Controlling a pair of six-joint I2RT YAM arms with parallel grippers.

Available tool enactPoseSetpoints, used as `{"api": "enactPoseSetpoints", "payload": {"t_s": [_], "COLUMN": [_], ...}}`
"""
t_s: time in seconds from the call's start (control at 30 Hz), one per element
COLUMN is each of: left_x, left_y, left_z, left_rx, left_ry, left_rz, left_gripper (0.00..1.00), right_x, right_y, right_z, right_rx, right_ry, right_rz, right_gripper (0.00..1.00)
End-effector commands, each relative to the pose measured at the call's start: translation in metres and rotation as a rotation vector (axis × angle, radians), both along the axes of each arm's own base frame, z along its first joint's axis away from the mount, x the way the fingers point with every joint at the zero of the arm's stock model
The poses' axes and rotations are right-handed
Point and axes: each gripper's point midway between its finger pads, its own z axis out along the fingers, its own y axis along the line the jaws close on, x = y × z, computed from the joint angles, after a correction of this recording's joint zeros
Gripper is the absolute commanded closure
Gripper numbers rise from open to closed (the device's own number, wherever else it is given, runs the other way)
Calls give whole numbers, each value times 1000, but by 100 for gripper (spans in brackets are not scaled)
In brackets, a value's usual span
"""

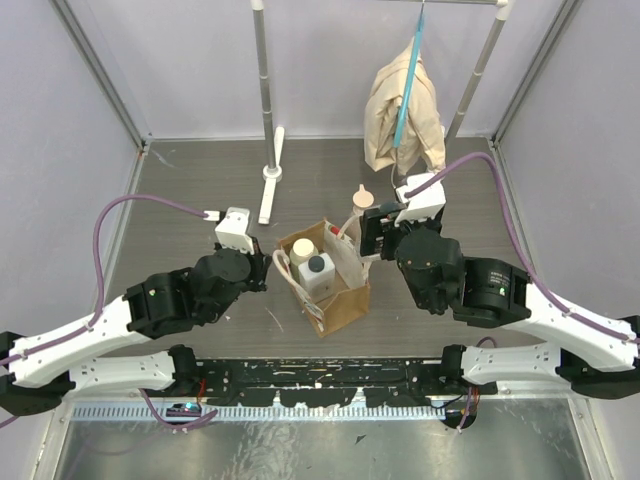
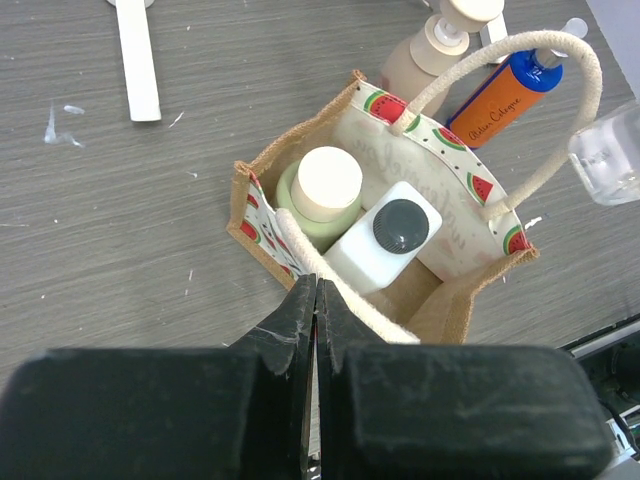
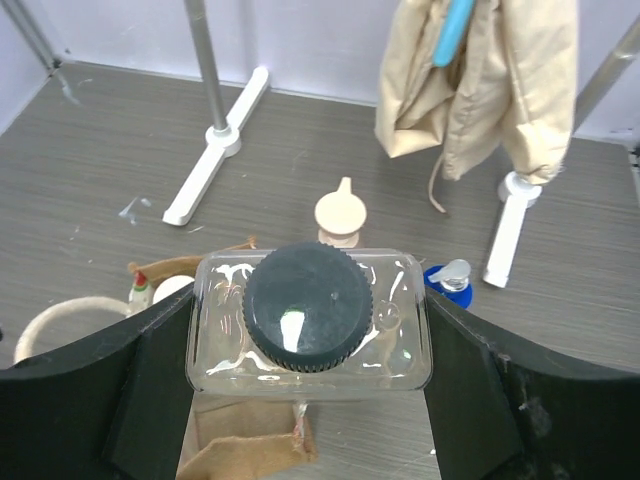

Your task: Take the personal care products out of the canvas bag

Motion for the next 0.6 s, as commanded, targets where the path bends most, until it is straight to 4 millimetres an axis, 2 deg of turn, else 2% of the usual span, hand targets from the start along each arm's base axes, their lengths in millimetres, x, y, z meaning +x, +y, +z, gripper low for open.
{"api": "enactPoseSetpoints", "payload": {"t_s": [0.0,0.17,0.3,0.4,0.57], "left_x": [5,5,4,4,2], "left_y": [-5,-9,-12,-16,-19], "left_z": [1,-1,-5,-7,-8], "left_rx": [-16,-15,-10,-14,-13], "left_ry": [-16,-9,0,7,18], "left_rz": [20,9,0,-9,-21], "left_gripper": [91,91,90,90,91], "right_x": [5,7,12,27,59], "right_y": [-27,-45,-51,-51,-65], "right_z": [40,20,0,-23,-72], "right_rx": [143,106,100,80,49], "right_ry": [-88,-89,-56,13,119], "right_rz": [-138,-220,-234,-232,-272], "right_gripper": [54,52,51,51,51]}}
